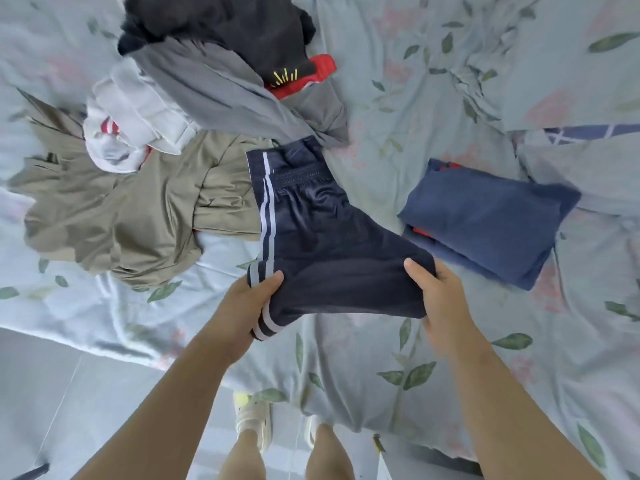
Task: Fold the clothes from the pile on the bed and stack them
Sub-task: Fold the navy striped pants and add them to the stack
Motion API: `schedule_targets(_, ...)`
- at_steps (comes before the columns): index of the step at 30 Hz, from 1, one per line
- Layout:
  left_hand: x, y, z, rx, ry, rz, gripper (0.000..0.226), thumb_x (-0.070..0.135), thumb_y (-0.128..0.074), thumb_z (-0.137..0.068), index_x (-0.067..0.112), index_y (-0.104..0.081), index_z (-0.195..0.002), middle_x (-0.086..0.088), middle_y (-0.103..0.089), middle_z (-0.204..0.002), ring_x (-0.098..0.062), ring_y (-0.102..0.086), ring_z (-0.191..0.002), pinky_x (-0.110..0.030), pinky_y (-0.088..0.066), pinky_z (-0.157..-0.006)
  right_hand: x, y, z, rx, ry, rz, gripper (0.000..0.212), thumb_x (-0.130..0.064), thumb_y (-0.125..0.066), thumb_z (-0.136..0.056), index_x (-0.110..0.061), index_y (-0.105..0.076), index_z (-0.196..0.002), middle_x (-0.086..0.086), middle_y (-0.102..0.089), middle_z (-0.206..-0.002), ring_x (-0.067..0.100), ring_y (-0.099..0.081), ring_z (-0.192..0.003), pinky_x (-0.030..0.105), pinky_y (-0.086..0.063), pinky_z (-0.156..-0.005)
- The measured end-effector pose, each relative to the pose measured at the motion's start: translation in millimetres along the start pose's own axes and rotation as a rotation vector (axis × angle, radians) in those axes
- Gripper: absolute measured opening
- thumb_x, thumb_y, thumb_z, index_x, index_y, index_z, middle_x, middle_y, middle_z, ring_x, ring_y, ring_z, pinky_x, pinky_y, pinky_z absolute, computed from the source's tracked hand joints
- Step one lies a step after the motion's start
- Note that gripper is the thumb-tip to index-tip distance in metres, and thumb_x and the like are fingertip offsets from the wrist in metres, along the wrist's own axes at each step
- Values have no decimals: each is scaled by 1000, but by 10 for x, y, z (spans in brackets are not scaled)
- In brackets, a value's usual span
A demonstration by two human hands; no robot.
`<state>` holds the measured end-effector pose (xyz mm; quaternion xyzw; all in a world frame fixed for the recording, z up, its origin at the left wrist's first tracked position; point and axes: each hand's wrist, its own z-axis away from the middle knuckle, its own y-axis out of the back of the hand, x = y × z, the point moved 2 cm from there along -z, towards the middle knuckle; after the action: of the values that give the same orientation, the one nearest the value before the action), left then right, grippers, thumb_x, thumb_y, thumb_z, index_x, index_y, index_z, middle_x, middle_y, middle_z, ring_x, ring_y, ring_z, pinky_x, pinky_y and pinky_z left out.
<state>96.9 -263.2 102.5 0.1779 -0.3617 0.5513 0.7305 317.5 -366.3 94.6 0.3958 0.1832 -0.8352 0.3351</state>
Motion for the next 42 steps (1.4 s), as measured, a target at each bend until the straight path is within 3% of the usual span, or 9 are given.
schedule_targets(5, 871, -3, 441, -45, -102, 7, 16, 17, -64, -85, 8, -67, -98, -9, -74, -86, -19, -72, -73, -28, -57, -58, -773, -155, 360, -72, -75, -128, 12, -16, -58, -92, -14, -64, -102, 6, -69, -103, 23, -66, -88, 32, -54, -53)
schedule_targets(10, 1675, 54, 780, -203, -282, 123, 51, 28, -77, -63, 9, -65, -109, -12, -72, -102, -25, -71, -89, -34, -58, -65, -1564, -163, 718, -326, 19, -423, 32, -37, -66, -69, -19, -72, -94, -1, -73, -98, 17, -67, -93, 40, -46, -96)
schedule_targets(13, 1875, -76, 836, -220, -242, -105, 26, 8, -64, -84, 5, -64, -110, -14, -72, -100, -24, -71, -86, -32, -59, -69, -1632, -289, 859, -499, -8, -76, 38, -33, -56, -86, -15, -62, -119, 4, -69, -113, 18, -66, -98, 33, -52, -82)
schedule_targets(20, 2345, -130, 985, -265, -404, -164, 32, 18, -64, -85, 8, -63, -116, -13, -70, -107, -27, -67, -95, -37, -54, -83, -2099, -268, 1003, -452, 237, -284, 52, -26, -60, -81, -9, -54, -129, 11, -65, -118, 24, -63, -108, 35, -52, -83)
schedule_targets(24, 2515, -181, 1079, -160, -411, -274, 13, 13, -52, -95, 8, -64, -91, -7, -70, -83, -16, -67, -68, -24, -55, -59, -2288, -313, 1123, -281, 264, -13, 35, -13, -62, -88, -1, -58, -120, 15, -68, -103, 26, -67, -91, 34, -51, -72)
schedule_targets(28, 2784, -222, 1198, -112, -448, -112, 23, 16, -41, -98, 12, -61, -89, -5, -69, -80, -18, -66, -68, -30, -51, -64, -2689, -309, 1329, -304, 498, -110, 23, -7, -58, -90, -11, -60, -112, 4, -72, -97, 19, -69, -85, 26, -54, -61)
schedule_targets(34, 3052, -394, 1349, 70, -563, 31, 28, 13, -30, -96, 10, -54, -81, -6, -61, -71, -21, -58, -64, -28, -46, -58, -2993, -335, 1473, -199, 669, -147, 61, -7, -65, -86, -35, -40, -134, 4, -64, -111, 17, -68, -88, 30, -56, -65)
schedule_targets(39, 3122, -428, 1387, 150, -598, -264, 16, 27, -46, -99, 11, -45, -103, -7, -57, -87, -19, -57, -67, -28, -50, -56, -3077, -375, 1556, -341, 802, -13, 79, 9, -57, -85, -51, -36, -132, 4, -70, -92, 16, -69, -85, 32, -53, -76)
schedule_targets(42, 3144, -424, 1433, -11, -597, -65, 45, 12, -63, -90, 21, -36, -125, -9, -59, -92, -16, -63, -61, -29, -56, -51, -3086, -353, 1484, -412, 795, -99, 76, 6, -57, -87, -48, -34, -134, 0, -69, -103, 14, -67, -94, 28, -55, -76)
